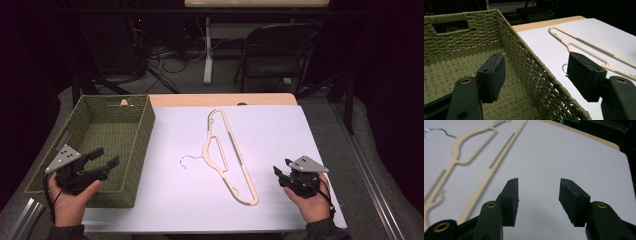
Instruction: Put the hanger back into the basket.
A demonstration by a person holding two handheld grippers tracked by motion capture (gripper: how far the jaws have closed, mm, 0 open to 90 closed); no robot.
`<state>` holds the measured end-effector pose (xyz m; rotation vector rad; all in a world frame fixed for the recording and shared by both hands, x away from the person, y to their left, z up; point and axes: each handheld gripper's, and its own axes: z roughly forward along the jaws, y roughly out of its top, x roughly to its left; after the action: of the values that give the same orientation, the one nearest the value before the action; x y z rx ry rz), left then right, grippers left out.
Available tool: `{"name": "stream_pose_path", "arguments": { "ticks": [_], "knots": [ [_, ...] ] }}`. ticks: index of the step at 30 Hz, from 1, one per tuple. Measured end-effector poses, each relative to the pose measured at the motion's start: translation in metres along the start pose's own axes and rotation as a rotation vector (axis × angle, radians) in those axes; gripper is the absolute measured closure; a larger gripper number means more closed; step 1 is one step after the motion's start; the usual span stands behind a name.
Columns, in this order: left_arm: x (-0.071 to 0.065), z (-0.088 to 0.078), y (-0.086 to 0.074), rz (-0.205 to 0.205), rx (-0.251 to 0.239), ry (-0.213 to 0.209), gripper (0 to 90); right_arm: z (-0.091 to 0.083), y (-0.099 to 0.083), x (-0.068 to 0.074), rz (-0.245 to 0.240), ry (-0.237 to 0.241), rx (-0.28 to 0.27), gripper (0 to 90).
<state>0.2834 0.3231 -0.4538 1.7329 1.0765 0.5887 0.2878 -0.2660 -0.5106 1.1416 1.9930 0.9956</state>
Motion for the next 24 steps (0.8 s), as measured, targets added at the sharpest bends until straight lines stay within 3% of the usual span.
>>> {"name": "stream_pose_path", "arguments": {
  "ticks": [2, 4, 6, 10, 13, 16, 18, 19, 20, 24],
  "knots": [
    [-0.002, 0.001, 0.0, 0.001, 0.004, 0.0, 31.2, 0.002, -0.006, -0.004, -0.002, -0.015, 0.021, 49.2],
    [-0.003, 0.002, 0.0, -0.003, 0.011, -0.006, 31.2, 0.003, -0.011, -0.009, 0.036, -0.025, 0.064, 47.6],
    [-0.005, 0.002, 0.001, -0.006, 0.013, -0.015, 31.2, 0.005, -0.014, -0.013, 0.088, 0.01, 0.093, 51.6],
    [-0.007, 0.003, 0.002, -0.004, 0.021, -0.026, 31.2, 0.004, -0.012, -0.015, 0.139, 0.048, 0.107, 55.3],
    [-0.008, 0.003, 0.002, -0.008, 0.02, -0.029, 31.2, 0.004, -0.005, -0.014, 0.111, 0.025, 0.096, 55.1],
    [-0.008, 0.002, 0.003, -0.01, 0.02, -0.029, 31.1, 0.004, 0.004, -0.013, 0.133, 0.048, 0.135, 53.2],
    [-0.007, 0.001, 0.004, -0.033, 0.011, -0.032, 30.7, 0.005, 0.009, -0.013, 0.102, 0.031, 0.116, 49.7],
    [-0.006, 0.001, 0.004, -0.039, 0.015, -0.033, 29.9, 0.003, 0.014, -0.014, 0.094, 0.039, 0.136, 48.7],
    [-0.006, 0.001, 0.004, -0.043, 0.018, -0.033, 29.3, 0.003, 0.017, -0.013, 0.111, 0.041, 0.127, 47.7],
    [-0.006, 0.002, 0.003, -0.032, 0.039, -0.022, 28.7, 0.004, 0.035, -0.016, 0.096, 0.087, 0.118, 47.2]
  ]
}}
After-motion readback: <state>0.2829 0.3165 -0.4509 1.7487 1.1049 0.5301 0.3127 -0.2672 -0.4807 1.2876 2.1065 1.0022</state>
